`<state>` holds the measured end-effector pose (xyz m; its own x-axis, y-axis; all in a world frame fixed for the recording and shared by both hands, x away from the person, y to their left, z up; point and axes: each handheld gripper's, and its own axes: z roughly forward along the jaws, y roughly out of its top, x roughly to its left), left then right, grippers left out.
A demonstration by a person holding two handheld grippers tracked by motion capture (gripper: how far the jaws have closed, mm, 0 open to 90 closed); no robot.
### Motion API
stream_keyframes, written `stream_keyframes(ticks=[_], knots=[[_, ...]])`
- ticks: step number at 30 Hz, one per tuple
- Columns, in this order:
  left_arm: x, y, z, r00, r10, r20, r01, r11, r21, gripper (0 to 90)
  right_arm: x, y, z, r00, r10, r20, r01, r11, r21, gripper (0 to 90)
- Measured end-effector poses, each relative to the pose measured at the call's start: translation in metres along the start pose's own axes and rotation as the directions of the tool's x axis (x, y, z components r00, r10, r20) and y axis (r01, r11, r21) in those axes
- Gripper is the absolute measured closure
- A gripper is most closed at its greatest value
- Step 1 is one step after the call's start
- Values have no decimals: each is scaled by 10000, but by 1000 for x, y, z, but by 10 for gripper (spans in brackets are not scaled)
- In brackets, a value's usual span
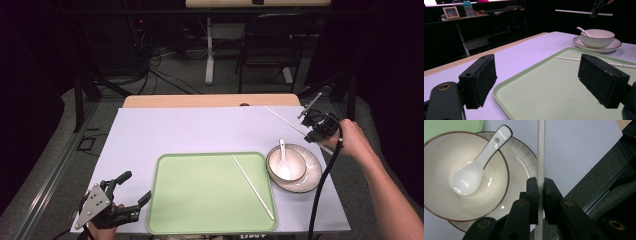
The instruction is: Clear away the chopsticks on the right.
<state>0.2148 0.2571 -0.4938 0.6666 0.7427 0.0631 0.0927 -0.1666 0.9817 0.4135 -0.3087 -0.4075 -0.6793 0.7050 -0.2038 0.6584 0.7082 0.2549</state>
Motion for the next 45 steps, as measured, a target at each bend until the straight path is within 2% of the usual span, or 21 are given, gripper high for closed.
stream_keyframes(ticks=[1,2,4,6,9,11,18,19,21,23,24,25,28,30,34,35,37,40,41,43,45], knots=[[0,0,0,10000,3,0,-3,10000,5,152,1,1,-2,10000,-86,-23,86,10000,-16,837],[0,0,0,10000,3,5,-3,10000,5,152,5,1,-3,9999,161,-34,-161,9996,-213,837],[0,0,0,10000,-4,-1,4,10000,6,152,8,2,-8,9997,227,-88,-227,9997,2,837],[0,0,0,10000,-3,2,3,10000,-6,152,14,2,-12,9982,585,-105,-585,9983,-21,837],[0,0,0,10000,-2,4,2,10000,1,152,18,2,-15,9981,580,-200,-582,9983,-105,838],[0,0,0,10000,-3,3,3,10000,-6,152,27,2,-20,9949,968,-277,-972,9951,-166,838],[0,0,0,10000,-12,14,12,10000,11,152,52,8,-25,9959,808,-397,-814,9966,-139,839],[0,0,0,10000,-12,14,12,10000,11,152,52,8,-25,9959,808,-397,-814,9966,-139,839],[0,0,0,10000,-9,-6,9,10000,-24,152,66,9,-23,9967,652,-484,-658,9978,-111,839],[0,0,0,10000,-37,-19,37,10000,-10,152,76,9,-20,9955,740,-591,-765,9963,-399,839],[0,0,0,10000,-11,18,11,10000,0,152,80,10,-20,9962,619,-605,-629,9979,-141,838],[0,0,0,10000,-11,18,11,10000,0,152,80,10,-20,9962,619,-605,-629,9979,-141,838],[0,0,0,10000,-19,17,19,10000,-19,152,96,10,-12,9945,698,-786,-717,9972,-215,838],[0,0,0,10000,-12,15,12,10000,-21,152,102,10,-8,9923,715,-1009,-741,9970,-219,839],[0,0,0,10000,-17,24,17,10000,-9,152,112,9,-2,9900,972,-1020,-1006,9945,-285,839],[0,0,0,10000,-15,21,15,10000,-3,152,116,9,3,9883,870,-1253,-928,9948,-411,839],[0,0,0,10000,-6,17,6,10000,-29,152,117,9,5,9873,907,-1307,-975,9942,-460,838],[0,0,0,10000,-24,33,24,10000,-19,152,127,8,14,9771,1203,-1752,-1392,9852,-997,838],[0,0,0,10000,-18,55,18,10000,-20,152,129,10,14,9796,1105,-1679,-1219,9908,-589,838],[0,0,0,10000,-13,47,13,10000,22,152,133,10,17,9759,1289,-1759,-1412,9882,-591,838],[0,0,0,10000,45,78,-45,10000,-20,152,139,13,21,9754,1191,-1857,-1321,9895,-592,838]])
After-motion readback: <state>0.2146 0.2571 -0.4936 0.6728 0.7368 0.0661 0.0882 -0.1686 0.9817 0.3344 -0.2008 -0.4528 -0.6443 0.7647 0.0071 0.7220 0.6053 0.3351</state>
